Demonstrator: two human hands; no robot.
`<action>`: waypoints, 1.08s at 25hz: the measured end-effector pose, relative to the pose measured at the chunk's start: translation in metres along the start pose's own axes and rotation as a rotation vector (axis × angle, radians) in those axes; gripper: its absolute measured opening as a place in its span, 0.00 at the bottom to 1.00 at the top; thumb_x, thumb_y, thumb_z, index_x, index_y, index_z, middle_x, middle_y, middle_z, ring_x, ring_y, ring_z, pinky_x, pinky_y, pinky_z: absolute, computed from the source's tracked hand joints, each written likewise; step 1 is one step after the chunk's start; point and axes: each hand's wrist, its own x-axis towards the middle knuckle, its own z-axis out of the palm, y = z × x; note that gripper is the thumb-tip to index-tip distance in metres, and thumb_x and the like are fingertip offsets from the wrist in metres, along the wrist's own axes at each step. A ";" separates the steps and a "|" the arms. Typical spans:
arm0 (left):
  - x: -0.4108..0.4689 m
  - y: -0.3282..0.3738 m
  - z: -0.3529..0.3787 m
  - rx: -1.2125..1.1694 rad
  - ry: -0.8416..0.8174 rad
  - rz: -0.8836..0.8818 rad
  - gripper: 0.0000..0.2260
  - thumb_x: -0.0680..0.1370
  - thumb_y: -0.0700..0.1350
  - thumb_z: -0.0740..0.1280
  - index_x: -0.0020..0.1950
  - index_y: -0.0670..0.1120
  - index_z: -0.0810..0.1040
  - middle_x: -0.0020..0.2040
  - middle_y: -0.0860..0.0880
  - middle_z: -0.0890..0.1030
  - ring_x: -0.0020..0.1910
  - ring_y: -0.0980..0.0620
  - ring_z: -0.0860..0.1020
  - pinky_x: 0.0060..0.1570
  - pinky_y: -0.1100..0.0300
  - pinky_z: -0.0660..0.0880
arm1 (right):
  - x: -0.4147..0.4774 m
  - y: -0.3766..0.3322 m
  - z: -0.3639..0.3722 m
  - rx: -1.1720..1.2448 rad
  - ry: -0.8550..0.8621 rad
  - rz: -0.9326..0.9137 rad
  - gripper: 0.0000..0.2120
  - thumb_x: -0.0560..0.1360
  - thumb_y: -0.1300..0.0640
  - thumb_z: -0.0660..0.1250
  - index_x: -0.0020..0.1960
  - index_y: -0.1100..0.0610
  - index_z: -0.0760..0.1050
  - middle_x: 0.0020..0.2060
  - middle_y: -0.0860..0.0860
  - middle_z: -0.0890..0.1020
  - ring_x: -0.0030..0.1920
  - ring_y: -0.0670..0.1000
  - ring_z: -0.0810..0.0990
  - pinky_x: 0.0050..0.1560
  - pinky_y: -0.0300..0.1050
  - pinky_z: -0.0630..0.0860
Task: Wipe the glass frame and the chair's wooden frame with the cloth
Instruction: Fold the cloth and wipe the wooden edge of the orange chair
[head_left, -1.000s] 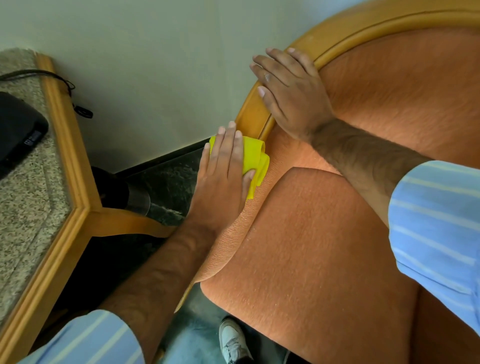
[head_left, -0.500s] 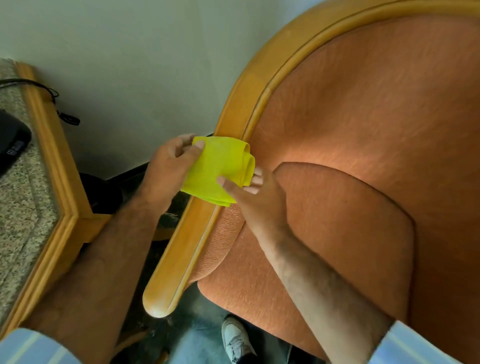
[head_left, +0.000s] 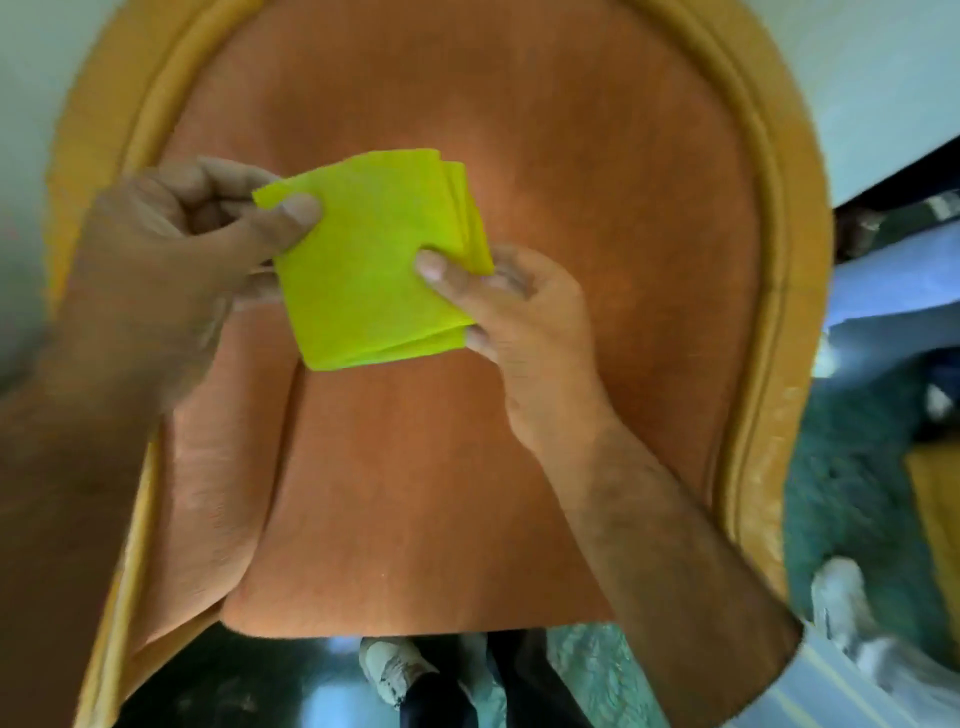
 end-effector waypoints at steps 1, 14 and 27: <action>0.004 0.008 0.030 -0.022 -0.066 0.018 0.11 0.72 0.50 0.76 0.51 0.49 0.81 0.47 0.47 0.84 0.45 0.56 0.87 0.43 0.57 0.87 | -0.002 -0.007 -0.028 0.006 0.067 -0.034 0.07 0.73 0.61 0.80 0.49 0.56 0.84 0.48 0.60 0.89 0.49 0.58 0.88 0.47 0.53 0.81; -0.023 -0.015 0.342 0.379 -0.480 0.152 0.08 0.73 0.48 0.80 0.44 0.45 0.85 0.38 0.46 0.87 0.36 0.53 0.86 0.36 0.56 0.85 | -0.066 0.030 -0.315 -0.214 0.758 -0.088 0.07 0.69 0.50 0.82 0.43 0.49 0.86 0.36 0.46 0.88 0.39 0.44 0.85 0.42 0.46 0.80; 0.050 -0.010 0.368 1.186 -0.432 1.184 0.30 0.87 0.59 0.53 0.81 0.38 0.63 0.83 0.39 0.63 0.83 0.38 0.59 0.82 0.40 0.55 | -0.045 0.072 -0.274 -1.038 0.669 -0.302 0.39 0.84 0.41 0.61 0.83 0.65 0.55 0.84 0.61 0.58 0.86 0.61 0.52 0.84 0.62 0.56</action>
